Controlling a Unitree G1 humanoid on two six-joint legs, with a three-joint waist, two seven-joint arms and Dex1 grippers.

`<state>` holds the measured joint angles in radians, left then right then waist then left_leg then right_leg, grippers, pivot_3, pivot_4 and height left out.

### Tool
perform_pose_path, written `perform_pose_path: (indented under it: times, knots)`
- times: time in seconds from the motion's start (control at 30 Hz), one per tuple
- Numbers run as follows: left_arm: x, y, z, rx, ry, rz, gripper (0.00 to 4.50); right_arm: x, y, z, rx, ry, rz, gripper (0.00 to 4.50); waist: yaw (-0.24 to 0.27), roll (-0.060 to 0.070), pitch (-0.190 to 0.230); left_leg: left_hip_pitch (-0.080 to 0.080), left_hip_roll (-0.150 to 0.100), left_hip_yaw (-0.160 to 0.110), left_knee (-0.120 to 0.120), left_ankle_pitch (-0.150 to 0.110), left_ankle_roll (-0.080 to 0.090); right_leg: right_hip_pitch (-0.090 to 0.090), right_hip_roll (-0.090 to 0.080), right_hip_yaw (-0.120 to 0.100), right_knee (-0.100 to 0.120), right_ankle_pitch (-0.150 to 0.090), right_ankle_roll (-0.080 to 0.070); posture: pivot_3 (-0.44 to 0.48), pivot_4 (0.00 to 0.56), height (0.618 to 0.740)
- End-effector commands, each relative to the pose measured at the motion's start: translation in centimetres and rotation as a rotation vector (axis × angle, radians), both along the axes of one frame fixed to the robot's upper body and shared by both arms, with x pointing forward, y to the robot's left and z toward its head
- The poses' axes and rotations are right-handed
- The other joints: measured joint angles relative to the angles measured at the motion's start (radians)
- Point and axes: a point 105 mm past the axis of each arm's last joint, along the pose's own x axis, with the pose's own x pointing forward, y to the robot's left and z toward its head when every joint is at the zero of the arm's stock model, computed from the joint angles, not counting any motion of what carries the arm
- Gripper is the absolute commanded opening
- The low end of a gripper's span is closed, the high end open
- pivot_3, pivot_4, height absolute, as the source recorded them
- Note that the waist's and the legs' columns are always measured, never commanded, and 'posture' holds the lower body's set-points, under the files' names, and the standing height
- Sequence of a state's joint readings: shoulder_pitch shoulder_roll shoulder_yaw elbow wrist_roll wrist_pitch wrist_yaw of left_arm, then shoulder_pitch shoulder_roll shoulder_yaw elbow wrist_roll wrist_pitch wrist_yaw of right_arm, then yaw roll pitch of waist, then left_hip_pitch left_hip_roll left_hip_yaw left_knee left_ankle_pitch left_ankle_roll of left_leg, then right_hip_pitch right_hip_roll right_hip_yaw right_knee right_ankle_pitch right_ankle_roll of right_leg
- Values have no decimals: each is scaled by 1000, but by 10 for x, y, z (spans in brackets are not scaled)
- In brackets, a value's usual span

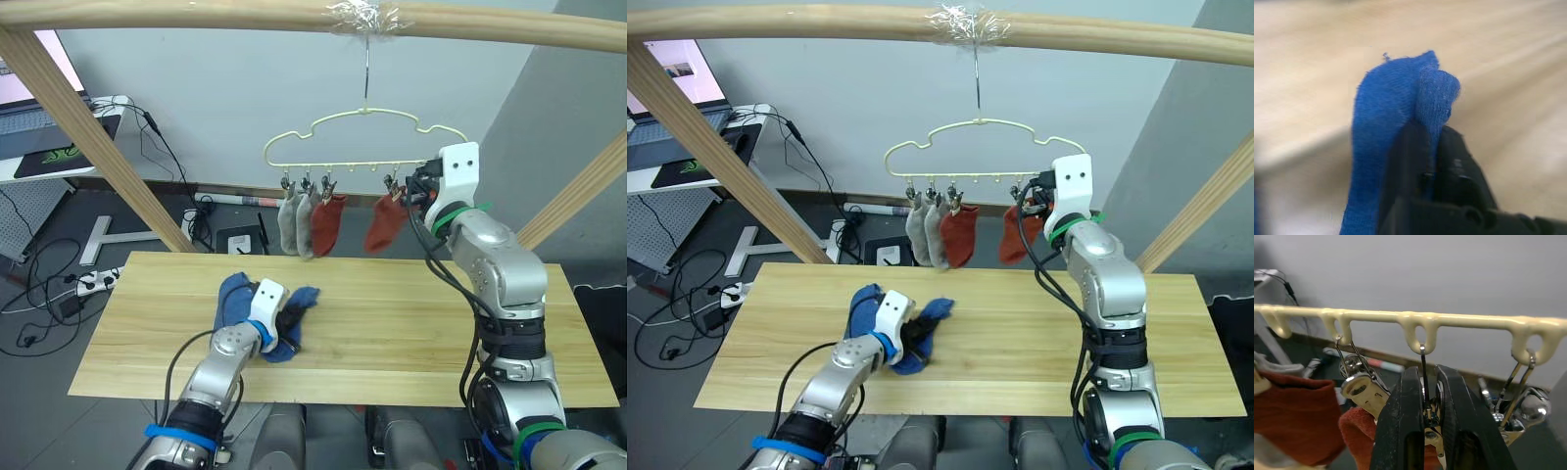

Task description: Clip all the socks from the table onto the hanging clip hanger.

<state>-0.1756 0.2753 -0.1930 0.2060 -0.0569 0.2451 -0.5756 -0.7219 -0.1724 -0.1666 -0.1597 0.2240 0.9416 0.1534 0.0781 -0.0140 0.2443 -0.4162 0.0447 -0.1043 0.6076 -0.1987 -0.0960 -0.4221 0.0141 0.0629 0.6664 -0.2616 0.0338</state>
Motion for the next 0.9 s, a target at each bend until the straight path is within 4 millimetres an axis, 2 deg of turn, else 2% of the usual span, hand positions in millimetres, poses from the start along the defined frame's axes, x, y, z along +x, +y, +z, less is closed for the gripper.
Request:
perform_pose_path:
  times: [0.03, 0.13, 0.27, 0.4, 0.5, 0.73, 0.9]
  knots:
    - [3, -35, 53, -115, -168, -108, 20, -5, -10, 11, 137, 106, 20, 110, 2, 0, 0, -1, 0, -1, 0, 0, 0, 0, 0, -1, 0, 0, 0, 230, 232, 740]
    - [4, -56, 85, -155, -297, -159, 20, -8, -10, 13, 214, 218, 46, 110, 0, 0, 0, 0, 0, -1, 0, 0, 0, 0, 0, -1, 0, 0, 0, 230, 232, 740]
    - [5, -91, 143, -225, -537, -210, 20, -12, -8, 12, 358, 361, 56, 110, -1, 0, 0, 0, 0, -1, 0, 0, 0, 0, 0, -1, 0, 2, -2, 221, 231, 740]
    - [6, -114, 169, -229, -666, -241, 20, -12, -6, 16, 404, 391, 51, 110, 0, 0, 0, -1, 0, 0, 0, 0, 0, 0, 0, -1, -1, 2, -3, 219, 235, 740]
    - [8, -122, 174, -207, -719, -251, 20, -11, -4, 18, 416, 392, 52, 110, -1, 0, 0, -1, 0, 0, 0, 0, 0, 0, 0, -1, -2, 2, -3, 215, 235, 740]
    - [8, -122, 172, -209, -735, -250, 20, -10, -4, 19, 432, 396, 44, 110, -2, 0, 0, -1, 0, 0, 0, 0, 0, 0, 0, -1, -1, 1, -2, 204, 239, 740]
    - [1, -120, 162, -211, -704, -272, 20, -10, -7, 21, 438, 395, 39, 110, -4, 0, 0, -1, 0, 0, 0, 0, 0, 0, 0, -1, -1, 2, -2, 200, 241, 740]
